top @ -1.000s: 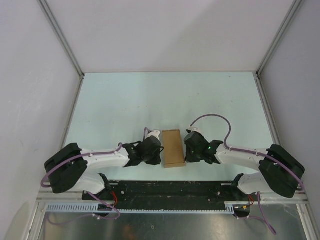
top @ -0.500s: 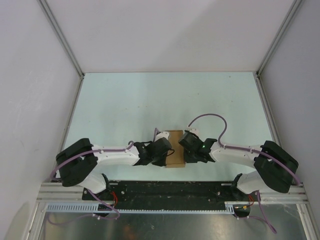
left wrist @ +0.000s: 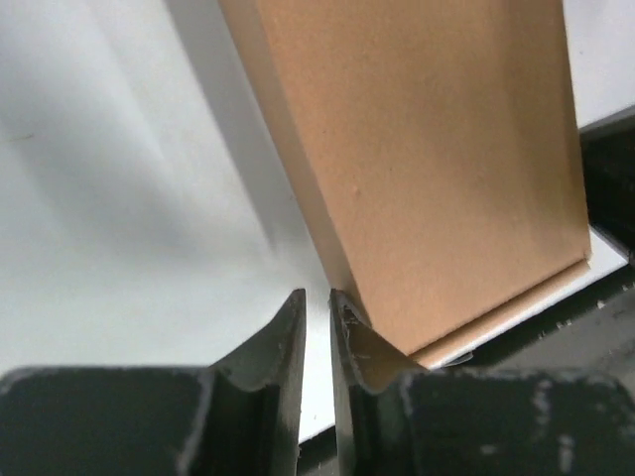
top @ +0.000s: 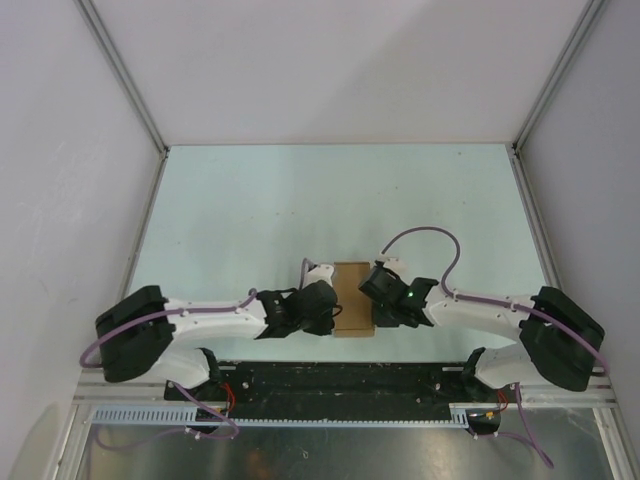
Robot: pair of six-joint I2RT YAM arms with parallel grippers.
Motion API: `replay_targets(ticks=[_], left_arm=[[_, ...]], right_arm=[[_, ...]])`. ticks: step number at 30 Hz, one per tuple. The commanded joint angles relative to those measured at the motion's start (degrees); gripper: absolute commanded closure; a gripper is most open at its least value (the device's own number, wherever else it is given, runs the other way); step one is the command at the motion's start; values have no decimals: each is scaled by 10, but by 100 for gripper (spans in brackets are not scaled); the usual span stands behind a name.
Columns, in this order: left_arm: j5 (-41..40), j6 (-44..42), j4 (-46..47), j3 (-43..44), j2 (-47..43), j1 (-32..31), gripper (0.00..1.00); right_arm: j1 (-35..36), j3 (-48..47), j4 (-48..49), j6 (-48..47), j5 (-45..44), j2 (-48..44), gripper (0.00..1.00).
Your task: Fold the paper box
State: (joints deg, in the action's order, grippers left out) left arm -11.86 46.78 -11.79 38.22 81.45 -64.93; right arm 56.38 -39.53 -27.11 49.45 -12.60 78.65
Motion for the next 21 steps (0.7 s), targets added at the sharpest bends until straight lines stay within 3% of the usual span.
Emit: replay_targets(ticks=[1,5,7,8,11,14,15,17,18,21], left_arm=[[-19,22,17,-32,-80,14,75],[-22,13,-5,-73,-144,44,58],[-20,-1,-13,-82,-171,56,55],[-20,-7,-20,-88,-199,67,54],[-12,-29,-32,-95,-265,90,49],[-13,-52,-39,-97,-314,110,42],[-24,-58,-41,-97,-343,111,31],[-62,-65,-55,-90,-369,121,18],[-74,-69,-62,-87,-385,126,3],[-97,-105,-82,-69,-400,144,0]], right_arm=[[-13,-10,-46,-2,-58,-46,98],[-33,-6,-66,-28,-73,-83,81],[-43,-4,-71,-39,-77,-114,74],[-52,1,-71,-59,-73,-126,66],[-75,15,-35,-130,-2,-174,49],[-100,19,-32,-158,15,-219,41],[-117,22,-37,-160,14,-230,40],[-137,22,-44,-156,7,-260,34],[-148,22,-53,-154,-1,-270,32],[-201,23,-65,-132,-6,-309,19]])
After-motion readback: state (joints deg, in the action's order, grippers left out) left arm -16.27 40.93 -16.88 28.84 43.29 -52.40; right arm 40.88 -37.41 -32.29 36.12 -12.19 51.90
